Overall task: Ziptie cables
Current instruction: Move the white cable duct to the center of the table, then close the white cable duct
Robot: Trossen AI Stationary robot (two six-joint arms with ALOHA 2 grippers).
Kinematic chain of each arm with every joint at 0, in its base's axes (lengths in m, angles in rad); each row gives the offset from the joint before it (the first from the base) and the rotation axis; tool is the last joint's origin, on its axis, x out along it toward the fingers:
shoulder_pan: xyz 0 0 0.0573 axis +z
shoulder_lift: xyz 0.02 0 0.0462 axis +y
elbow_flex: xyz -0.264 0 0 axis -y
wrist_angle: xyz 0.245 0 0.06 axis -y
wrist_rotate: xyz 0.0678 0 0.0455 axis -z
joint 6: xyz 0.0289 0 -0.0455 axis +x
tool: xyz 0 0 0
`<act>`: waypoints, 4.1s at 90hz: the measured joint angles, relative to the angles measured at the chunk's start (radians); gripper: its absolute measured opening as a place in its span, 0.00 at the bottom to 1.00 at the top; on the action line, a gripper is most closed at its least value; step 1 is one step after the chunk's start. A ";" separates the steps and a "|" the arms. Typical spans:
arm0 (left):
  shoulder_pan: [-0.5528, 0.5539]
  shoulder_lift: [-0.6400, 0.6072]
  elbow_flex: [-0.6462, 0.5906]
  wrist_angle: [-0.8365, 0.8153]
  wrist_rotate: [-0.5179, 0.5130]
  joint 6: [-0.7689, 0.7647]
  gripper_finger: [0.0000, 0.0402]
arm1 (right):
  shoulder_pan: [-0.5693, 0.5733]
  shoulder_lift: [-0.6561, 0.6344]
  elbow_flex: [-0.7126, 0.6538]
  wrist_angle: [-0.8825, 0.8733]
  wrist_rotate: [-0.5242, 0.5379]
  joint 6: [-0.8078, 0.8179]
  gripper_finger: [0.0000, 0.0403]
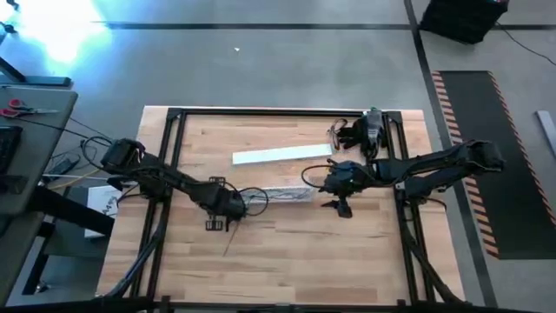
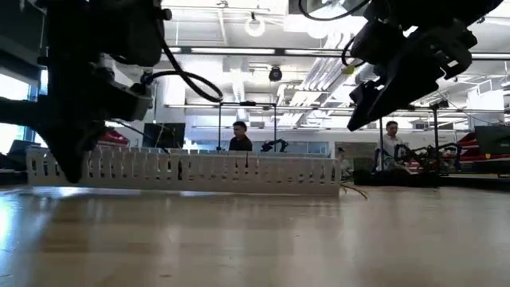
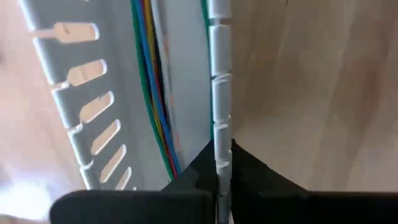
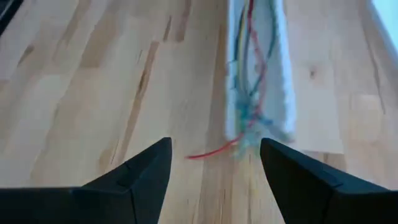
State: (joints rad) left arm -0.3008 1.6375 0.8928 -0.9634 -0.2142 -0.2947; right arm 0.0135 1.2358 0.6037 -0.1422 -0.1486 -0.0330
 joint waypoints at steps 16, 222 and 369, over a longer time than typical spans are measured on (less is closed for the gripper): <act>0.000 -0.004 0.000 -0.005 0.049 0.000 0.13 | -0.003 0.003 0.000 0.106 0.100 -0.104 0.58; -0.046 -0.411 -0.219 0.724 -0.373 -0.123 0.40 | -0.347 0.710 0.555 -0.344 -0.100 -0.264 0.15; 0.156 -0.136 -0.218 0.880 -0.078 0.098 0.40 | -0.012 0.044 -0.295 0.315 0.204 0.218 0.77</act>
State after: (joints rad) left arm -0.1444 1.5013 0.6750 -0.0830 -0.2920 -0.1967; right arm 0.0013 1.2802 0.3092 0.1725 0.0557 0.1849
